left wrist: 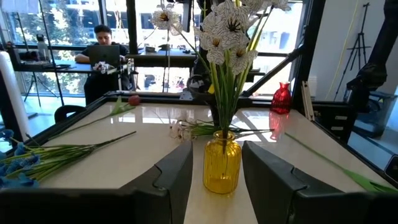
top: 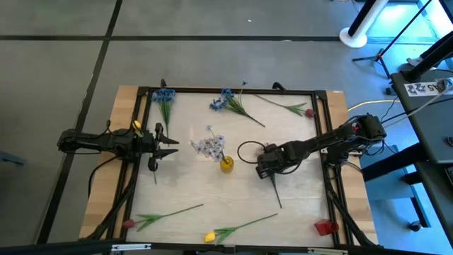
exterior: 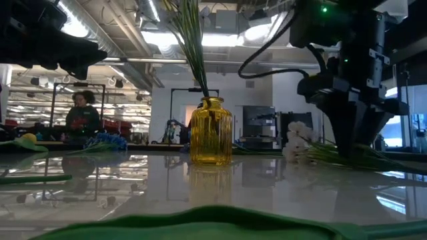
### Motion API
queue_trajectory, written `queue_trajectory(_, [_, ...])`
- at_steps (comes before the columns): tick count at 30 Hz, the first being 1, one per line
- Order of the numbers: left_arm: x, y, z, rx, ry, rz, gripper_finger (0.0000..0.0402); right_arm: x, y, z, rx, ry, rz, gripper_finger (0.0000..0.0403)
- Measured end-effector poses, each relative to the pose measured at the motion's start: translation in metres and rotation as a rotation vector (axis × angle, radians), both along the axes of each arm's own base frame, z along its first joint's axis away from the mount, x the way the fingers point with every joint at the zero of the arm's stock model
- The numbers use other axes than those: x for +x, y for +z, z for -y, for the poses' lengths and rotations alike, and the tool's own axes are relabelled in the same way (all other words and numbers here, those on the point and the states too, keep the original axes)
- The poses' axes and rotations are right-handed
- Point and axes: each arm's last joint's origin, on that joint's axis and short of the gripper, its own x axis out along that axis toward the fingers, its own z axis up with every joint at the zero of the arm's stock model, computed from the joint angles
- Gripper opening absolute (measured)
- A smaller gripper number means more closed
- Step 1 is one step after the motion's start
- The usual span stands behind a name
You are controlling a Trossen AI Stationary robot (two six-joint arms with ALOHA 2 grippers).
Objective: Sort flowers into vase by color
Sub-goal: Put the white flower into the yellow vase
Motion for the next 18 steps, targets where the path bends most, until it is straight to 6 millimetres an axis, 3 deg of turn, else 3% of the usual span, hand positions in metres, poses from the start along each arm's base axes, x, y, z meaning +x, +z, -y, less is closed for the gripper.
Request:
queue_trajectory(10, [0.000,0.000,0.000,0.000,0.000,0.000,0.0135,0.011,0.003,0.000,-0.083,0.112,0.134,0.0011])
queue_trajectory(18, [0.000,0.000,0.000,0.000,0.000,0.000,0.0135,0.011,0.037,0.003,-0.213,0.210,0.343,0.0006])
